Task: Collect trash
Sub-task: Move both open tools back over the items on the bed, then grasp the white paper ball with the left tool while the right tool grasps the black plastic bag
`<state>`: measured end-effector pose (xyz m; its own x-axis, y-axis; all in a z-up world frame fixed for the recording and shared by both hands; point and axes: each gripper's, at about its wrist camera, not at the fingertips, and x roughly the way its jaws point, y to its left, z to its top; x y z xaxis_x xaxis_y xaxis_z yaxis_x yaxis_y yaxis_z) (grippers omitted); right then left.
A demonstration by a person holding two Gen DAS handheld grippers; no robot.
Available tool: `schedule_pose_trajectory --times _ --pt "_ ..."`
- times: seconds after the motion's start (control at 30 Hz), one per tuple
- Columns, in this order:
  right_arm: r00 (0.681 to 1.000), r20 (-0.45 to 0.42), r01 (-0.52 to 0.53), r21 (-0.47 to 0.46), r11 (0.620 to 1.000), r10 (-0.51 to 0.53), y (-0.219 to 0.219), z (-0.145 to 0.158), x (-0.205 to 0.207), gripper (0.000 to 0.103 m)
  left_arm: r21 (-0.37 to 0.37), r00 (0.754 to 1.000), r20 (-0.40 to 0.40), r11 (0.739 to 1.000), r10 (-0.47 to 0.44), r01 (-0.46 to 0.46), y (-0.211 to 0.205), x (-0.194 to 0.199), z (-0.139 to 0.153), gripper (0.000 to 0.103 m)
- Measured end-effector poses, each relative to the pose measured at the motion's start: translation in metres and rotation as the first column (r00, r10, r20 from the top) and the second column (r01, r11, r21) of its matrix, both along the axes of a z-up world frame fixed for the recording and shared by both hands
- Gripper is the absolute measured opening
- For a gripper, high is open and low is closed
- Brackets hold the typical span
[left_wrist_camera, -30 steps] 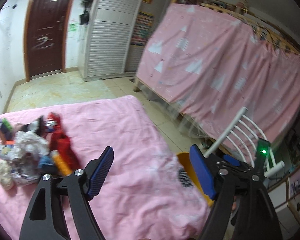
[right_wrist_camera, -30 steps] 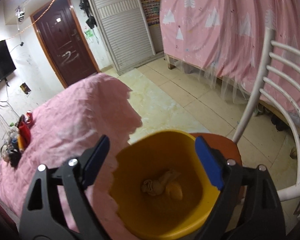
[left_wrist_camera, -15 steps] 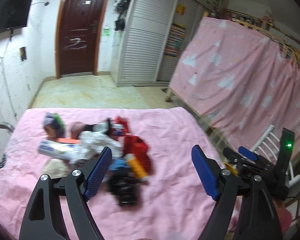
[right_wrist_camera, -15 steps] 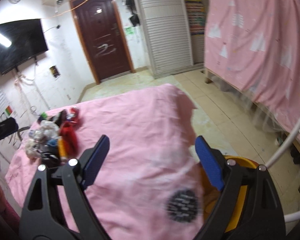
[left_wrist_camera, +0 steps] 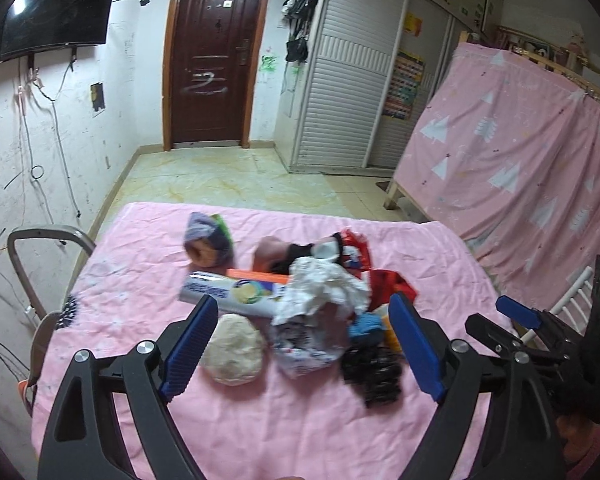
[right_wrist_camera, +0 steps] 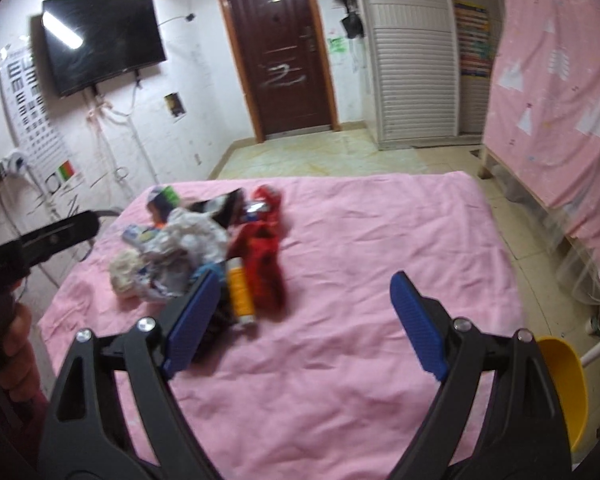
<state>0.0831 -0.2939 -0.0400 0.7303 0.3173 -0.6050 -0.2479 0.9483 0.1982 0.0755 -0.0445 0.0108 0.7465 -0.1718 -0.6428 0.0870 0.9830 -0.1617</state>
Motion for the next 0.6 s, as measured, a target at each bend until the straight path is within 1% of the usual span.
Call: schedule_pose_trajectory --times 0.13,0.27,0.43,0.6 --pt "0.999 -0.008 -0.047 -0.012 0.999 0.047 0.021 -0.004 -0.001 0.084 -0.001 0.999 -0.028 1.000 0.029 -0.029 0.015 0.005 -0.011 0.078" --pt "0.994 -0.033 -0.101 -0.024 0.995 0.100 0.045 -0.012 -0.001 0.084 0.004 0.997 -0.057 0.999 0.045 -0.045 0.025 0.013 -0.022 0.079" --pt "0.985 -0.054 -0.168 -0.042 0.985 0.166 0.071 -0.019 -0.004 0.084 0.014 0.994 -0.097 0.998 0.058 -0.057 0.037 0.021 -0.039 0.079" --pt "0.974 -0.096 -0.212 -0.072 0.975 0.205 0.091 -0.029 -0.002 0.084 0.010 0.990 -0.128 0.999 0.053 -0.053 0.044 0.025 -0.053 0.079"
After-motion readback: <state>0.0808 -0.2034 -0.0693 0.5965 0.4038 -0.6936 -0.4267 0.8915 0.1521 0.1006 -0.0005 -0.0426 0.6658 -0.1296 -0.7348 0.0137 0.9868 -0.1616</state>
